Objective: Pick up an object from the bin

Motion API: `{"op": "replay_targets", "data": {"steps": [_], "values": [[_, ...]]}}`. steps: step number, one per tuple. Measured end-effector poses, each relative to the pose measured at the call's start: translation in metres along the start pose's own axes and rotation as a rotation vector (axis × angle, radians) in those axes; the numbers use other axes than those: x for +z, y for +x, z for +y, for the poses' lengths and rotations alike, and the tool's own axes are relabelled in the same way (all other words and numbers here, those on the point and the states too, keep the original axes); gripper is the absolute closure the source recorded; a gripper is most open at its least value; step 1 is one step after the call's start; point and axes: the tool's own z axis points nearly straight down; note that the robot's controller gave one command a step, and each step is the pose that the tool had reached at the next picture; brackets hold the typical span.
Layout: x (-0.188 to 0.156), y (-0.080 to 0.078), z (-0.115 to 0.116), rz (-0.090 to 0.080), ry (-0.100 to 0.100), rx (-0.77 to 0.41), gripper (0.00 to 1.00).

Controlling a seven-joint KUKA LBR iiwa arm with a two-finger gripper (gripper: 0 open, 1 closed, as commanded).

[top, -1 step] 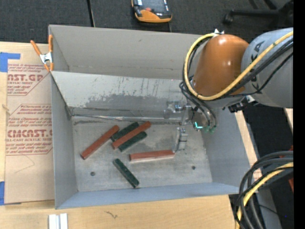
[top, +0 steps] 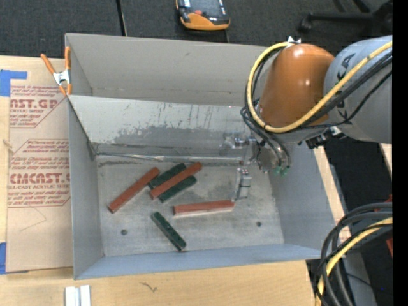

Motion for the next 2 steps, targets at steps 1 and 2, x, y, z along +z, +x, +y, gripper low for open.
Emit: {"op": "replay_targets", "data": {"steps": [1, 2], "values": [[0.071, 0.011, 0.012, -0.004, 0.001, -0.060, 0.00], [0.098, 0.015, 0.015, 0.006, 0.001, -0.098, 0.00]]}}
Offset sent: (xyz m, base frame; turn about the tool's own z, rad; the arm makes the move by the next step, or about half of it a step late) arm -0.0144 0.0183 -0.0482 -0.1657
